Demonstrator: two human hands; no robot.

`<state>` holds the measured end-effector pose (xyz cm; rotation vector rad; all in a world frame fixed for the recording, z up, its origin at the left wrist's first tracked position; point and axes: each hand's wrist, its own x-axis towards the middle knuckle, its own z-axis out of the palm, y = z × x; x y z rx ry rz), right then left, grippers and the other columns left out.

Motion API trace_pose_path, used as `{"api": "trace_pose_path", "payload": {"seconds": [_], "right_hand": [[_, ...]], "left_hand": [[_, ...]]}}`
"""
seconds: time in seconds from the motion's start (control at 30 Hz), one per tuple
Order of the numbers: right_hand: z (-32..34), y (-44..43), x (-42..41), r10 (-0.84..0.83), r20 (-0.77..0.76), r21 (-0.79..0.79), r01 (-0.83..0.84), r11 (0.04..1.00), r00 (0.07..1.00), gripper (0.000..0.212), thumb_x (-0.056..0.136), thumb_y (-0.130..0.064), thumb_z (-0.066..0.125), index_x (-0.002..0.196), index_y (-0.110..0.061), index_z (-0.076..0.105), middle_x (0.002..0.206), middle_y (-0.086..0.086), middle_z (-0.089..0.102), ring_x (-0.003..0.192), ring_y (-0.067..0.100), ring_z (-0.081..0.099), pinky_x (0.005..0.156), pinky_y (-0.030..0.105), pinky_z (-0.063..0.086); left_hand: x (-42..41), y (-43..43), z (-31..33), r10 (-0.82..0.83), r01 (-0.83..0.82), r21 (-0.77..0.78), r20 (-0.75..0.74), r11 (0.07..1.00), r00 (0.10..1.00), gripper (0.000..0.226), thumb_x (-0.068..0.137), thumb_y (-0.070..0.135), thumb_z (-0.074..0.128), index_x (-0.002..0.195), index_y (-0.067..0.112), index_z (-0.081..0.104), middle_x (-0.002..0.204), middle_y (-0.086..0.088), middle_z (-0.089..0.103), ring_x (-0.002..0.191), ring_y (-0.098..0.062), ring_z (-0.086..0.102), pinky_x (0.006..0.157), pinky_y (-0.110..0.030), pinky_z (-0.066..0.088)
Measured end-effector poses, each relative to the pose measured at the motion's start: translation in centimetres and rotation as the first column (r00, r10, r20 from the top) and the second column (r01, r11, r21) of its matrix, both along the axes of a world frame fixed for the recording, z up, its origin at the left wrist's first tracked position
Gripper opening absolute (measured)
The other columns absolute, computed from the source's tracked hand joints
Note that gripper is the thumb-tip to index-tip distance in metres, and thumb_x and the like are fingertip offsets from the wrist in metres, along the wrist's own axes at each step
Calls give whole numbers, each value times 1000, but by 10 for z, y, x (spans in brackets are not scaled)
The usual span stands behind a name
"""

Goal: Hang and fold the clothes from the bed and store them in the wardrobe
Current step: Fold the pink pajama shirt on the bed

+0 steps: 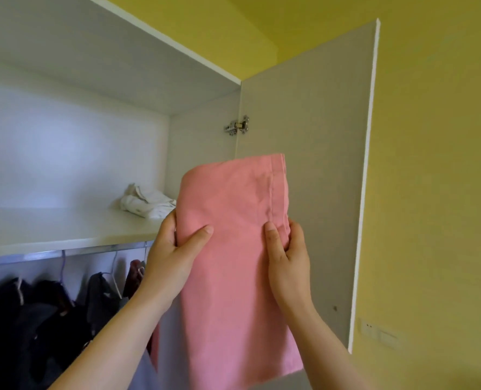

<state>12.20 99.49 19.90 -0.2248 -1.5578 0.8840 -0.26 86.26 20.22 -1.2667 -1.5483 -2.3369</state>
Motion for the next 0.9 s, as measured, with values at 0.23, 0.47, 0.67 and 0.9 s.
{"api": "trace_pose_path", "payload": {"seconds": [0.23,0.47,0.67,0.9], "right_hand": [[20,44,-76,60,19,14,-60,998,998,23,97,-42,53,117,-31,57,101,-20,68,93,-8,61,74,6,45],[50,81,-153,91,10,31,-92,995,996,15,97,-39,54,110,-32,56,96,-23,64,86,-19,57,68,1,41],[82,115,-220,129,-5,64,-128,990,992,6,98,-34,55,101,-30,56,89,-21,63,75,-20,56,61,0,39],[117,158,-304,203,10,59,-204,977,979,10,97,-39,54,95,-30,54,84,-19,61,76,-4,57,57,6,37]], "left_hand": [[-69,36,19,53,-53,19,5,998,999,30,79,35,76,106,40,63,100,22,71,93,0,67,82,-28,51],[-132,65,50,149,-148,16,-66,989,987,23,88,28,68,108,37,60,88,41,62,83,14,62,67,-6,49],[-190,82,79,92,-96,-80,-52,992,994,45,89,39,65,132,34,51,119,15,66,109,-8,63,100,-39,49],[-252,107,112,58,-66,-148,-56,987,997,57,85,42,69,136,35,44,121,14,66,101,-7,68,78,-32,58]]}}
